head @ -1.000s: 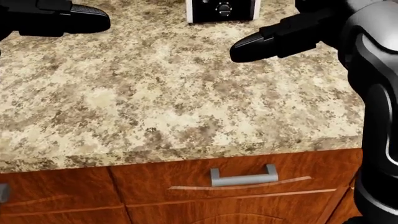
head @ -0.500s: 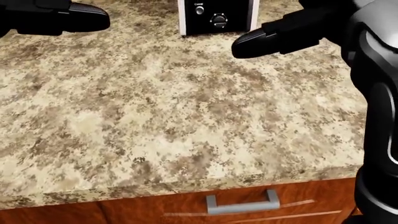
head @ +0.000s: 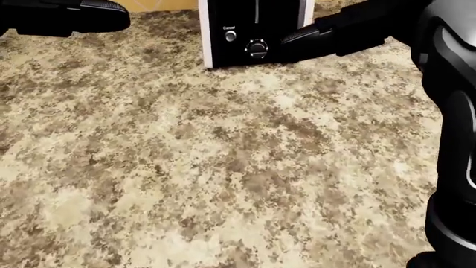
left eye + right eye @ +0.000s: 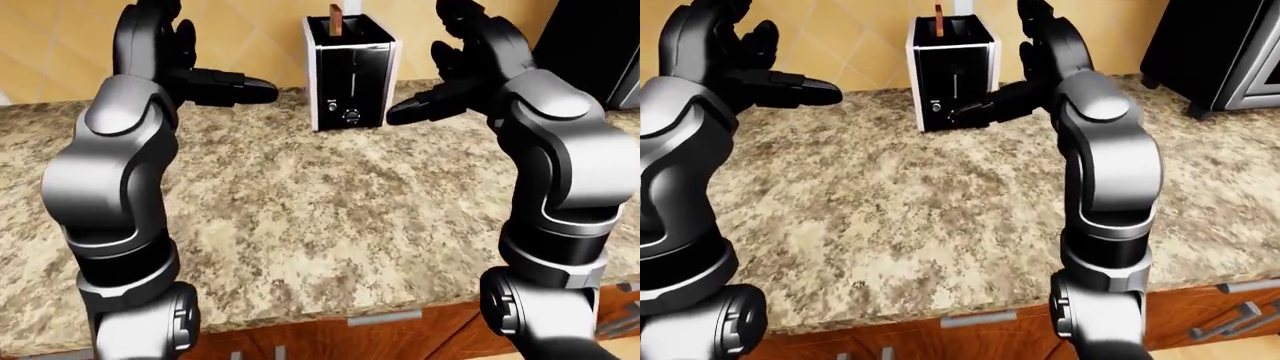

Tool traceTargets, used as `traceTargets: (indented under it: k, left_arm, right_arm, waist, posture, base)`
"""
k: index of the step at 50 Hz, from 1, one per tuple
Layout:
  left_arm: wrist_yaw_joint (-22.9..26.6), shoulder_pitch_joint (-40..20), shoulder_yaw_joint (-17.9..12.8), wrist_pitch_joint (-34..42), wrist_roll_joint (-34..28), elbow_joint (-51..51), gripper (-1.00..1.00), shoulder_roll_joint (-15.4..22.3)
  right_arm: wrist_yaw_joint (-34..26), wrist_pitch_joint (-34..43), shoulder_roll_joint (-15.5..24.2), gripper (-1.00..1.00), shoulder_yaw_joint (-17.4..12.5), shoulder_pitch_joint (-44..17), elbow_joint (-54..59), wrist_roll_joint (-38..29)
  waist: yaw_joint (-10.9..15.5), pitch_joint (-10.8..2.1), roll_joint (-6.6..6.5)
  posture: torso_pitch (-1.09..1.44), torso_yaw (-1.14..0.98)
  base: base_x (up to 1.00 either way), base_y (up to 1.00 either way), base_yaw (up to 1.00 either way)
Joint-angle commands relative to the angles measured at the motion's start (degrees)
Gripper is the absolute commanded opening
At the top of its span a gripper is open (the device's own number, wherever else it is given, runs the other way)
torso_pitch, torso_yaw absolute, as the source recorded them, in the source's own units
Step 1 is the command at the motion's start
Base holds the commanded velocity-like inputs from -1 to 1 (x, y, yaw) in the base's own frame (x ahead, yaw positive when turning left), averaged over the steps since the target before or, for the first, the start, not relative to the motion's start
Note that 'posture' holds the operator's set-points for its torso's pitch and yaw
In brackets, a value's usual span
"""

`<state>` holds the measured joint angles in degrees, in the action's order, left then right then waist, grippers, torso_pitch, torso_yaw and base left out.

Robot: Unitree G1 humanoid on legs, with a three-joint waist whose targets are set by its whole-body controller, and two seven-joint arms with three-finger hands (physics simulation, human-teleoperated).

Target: Push down the lever of the toaster to turn it on.

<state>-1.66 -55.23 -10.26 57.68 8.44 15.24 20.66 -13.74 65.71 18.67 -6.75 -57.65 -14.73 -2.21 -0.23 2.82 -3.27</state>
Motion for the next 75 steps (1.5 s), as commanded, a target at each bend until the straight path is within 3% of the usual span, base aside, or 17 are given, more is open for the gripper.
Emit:
traceTargets:
  k: [1, 2, 5, 9, 11, 13, 14, 15, 16, 17, 19, 24, 27, 34, 53, 66, 75]
  left_arm:
    - [-0.19, -1.73, -0.28, -0.95, -0.2, 0.97, 1.0, 0.39]
    - [-0.19, -1.85, -0.32, -0.9, -0.18, 0.9, 1.0, 0.43]
    - [-0.17, -2.05, -0.3, -0.88, -0.16, 0.76, 1.0, 0.51]
    - [-0.16, -1.87, -0.42, -1.02, -0.11, 0.74, 1.0, 0.51]
    - [-0.18, -1.71, -0.41, -0.99, -0.08, 0.9, 1.0, 0.51]
    - [-0.2, -1.76, -0.52, -0.87, -0.01, 1.0, 1.0, 0.59]
    - [-0.22, -1.75, -0.49, -0.89, -0.01, 0.98, 1.0, 0.58]
    - [-0.35, -1.68, -0.48, -0.99, -0.08, 0.91, 1.0, 0.57]
    - [-0.47, -1.51, -0.54, -1.1, -0.13, 0.8, 1.0, 0.55]
    - [-0.51, -1.42, -0.52, -1.35, -0.27, 0.56, 1.0, 0.7]
    - [-0.44, -1.38, -0.41, -1.33, -0.37, 0.88, 1.0, 0.82]
    - [-0.86, -1.72, -0.9, -1.02, 0.16, 0.72, 1.0, 0.92]
    - [-0.23, -1.16, -0.9, -0.93, 0.48, 1.82, 1.0, 0.95]
    - [-1.13, -1.2, -1.88, -0.79, 2.72, 2.1, 1.0, 1.38]
    - [-1.38, -1.1, -1.54, 0.0, 3.54, 2.25, 1.0, 2.08]
    - [-1.48, -0.99, -1.82, 0.57, 3.85, 2.32, 1.0, 2.25]
    - [-1.62, -0.79, -2.08, 0.99, 4.51, 2.44, 1.0, 2.33]
  right_arm:
    - [0.06, -1.3, 0.74, 1.0, -0.47, -1.79, -0.98, -0.14]
    - [0.04, -1.4, 0.72, 1.0, -0.53, -1.72, -0.96, -0.15]
    - [0.04, -1.55, 0.64, 1.0, -0.53, -1.73, -0.76, -0.17]
    - [0.0, -1.45, 0.64, 1.0, -0.5, -1.85, -0.73, -0.22]
    - [0.01, -1.56, 0.57, 1.0, -0.46, -1.68, -0.76, -0.26]
    - [-0.01, -1.46, 0.58, 1.0, -0.56, -1.67, -0.94, -0.26]
    - [-0.01, -1.41, 0.6, 1.0, -0.53, -1.75, -0.9, -0.28]
    - [-0.04, -1.53, 0.59, 1.0, -0.45, -1.68, -1.16, -0.3]
    - [-0.09, -1.4, 0.52, 1.0, -0.61, -1.66, -1.45, -0.19]
    - [-0.18, -1.29, 0.54, 1.0, -0.66, -1.76, -1.67, -0.08]
    - [-0.24, -0.93, 0.68, 1.0, -0.54, -1.96, -1.95, -0.11]
    - [-0.22, -0.32, 0.77, 1.0, -0.59, -2.07, -2.77, -0.14]
    - [-0.23, -0.14, 0.78, 1.0, -0.62, -1.99, -2.91, -0.13]
    - [-0.25, -0.09, 0.88, 1.0, -0.52, -2.51, -2.41, -0.15]
    - [-0.61, -0.95, 0.69, 1.0, -0.17, -3.16, -0.84, -0.82]
    - [-0.66, -1.38, 0.3, 1.0, -0.09, -3.25, -0.02, -0.88]
    - [-0.81, -1.27, -0.16, 1.0, 0.52, -4.35, 0.96, -1.12]
  waist:
    - [-0.16, -1.71, -0.8]
    - [-0.41, -1.36, -1.34]
    - [0.13, -1.75, 0.07]
    - [0.51, -1.3, 2.05]
    - [0.88, -1.42, 3.74]
    - [1.18, -2.28, 7.05]
    - [0.45, -3.07, 7.17]
    - [0.0, -3.29, 8.29]
    - [0.15, -2.13, 9.06]
    - [-0.16, -2.54, 9.47]
    - [-0.38, -2.57, 8.65]
    - [-0.4, -0.89, 6.13]
    - [-0.52, -0.07, 2.91]
    - [0.16, -0.26, 3.51]
    - [0.51, -1.94, 2.9]
    - [0.45, -4.21, 2.74]
    - [0.31, -7.07, 2.71]
  posture:
    - [0.0, 0.0]
    - [0.0, 0.0]
    - [0.0, 0.0]
    - [0.0, 0.0]
    - [0.0, 0.0]
    - [0.0, 0.0]
    - [0.0, 0.0]
    - [0.0, 0.0]
    - [0.0, 0.0]
    - [0.0, 0.0]
    - [0.0, 0.0]
    - [0.0, 0.0]
    - [0.0, 0.0]
    - [0.0, 0.0]
    - [-0.05, 0.0]
    - [-0.1, 0.0]
    - [-0.18, 0.0]
  base:
    - [0.23, 0.0, 0.0]
    - [0.23, 0.0, 0.0]
    - [0.24, 0.0, 0.0]
    - [0.23, 0.0, 0.0]
    - [0.24, 0.0, 0.0]
    - [0.23, 0.0, 0.0]
    - [0.23, 0.0, 0.0]
    - [0.23, 0.0, 0.0]
    - [0.0, 0.0, 0.0]
    - [0.0, 0.0, 0.0]
    - [0.0, 0.0, 0.0]
    - [0.0, 0.0, 0.0]
    - [0.0, 0.0, 0.0]
    - [0.0, 0.0, 0.0]
    - [0.0, 0.0, 0.0]
    - [0.0, 0.0, 0.0]
    - [0.0, 0.0, 0.0]
